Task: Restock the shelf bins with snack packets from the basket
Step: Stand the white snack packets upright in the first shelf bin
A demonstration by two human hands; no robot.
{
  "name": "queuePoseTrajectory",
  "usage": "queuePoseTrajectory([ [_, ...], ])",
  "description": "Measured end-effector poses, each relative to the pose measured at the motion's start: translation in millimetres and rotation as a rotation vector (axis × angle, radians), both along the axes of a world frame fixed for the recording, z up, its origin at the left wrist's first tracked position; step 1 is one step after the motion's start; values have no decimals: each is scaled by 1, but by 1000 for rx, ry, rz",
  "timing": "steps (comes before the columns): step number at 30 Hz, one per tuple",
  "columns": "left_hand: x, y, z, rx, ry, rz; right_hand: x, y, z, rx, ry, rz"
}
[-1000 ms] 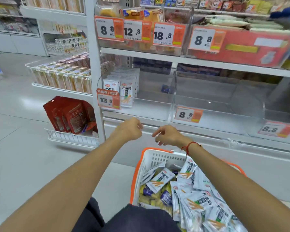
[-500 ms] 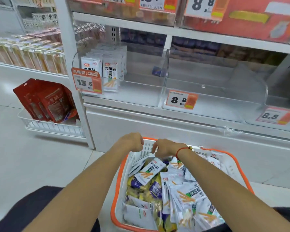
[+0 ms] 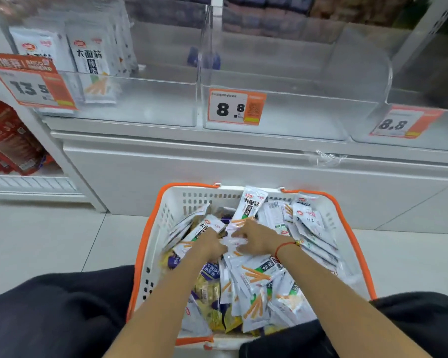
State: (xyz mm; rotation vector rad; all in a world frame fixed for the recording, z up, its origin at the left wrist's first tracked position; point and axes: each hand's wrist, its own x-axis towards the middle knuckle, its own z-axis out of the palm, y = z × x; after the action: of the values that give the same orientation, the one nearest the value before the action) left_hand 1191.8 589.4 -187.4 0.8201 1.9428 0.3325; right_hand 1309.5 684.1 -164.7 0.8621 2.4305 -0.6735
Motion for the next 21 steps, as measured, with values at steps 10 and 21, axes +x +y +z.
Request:
queuePoseTrajectory([
  [10,-16,-28,36,297,-117,279,-13,-11,23,-274,310,-250],
  [21,-35,-79,88,437,-286,269,-39,-32,101,-533,797,-587],
])
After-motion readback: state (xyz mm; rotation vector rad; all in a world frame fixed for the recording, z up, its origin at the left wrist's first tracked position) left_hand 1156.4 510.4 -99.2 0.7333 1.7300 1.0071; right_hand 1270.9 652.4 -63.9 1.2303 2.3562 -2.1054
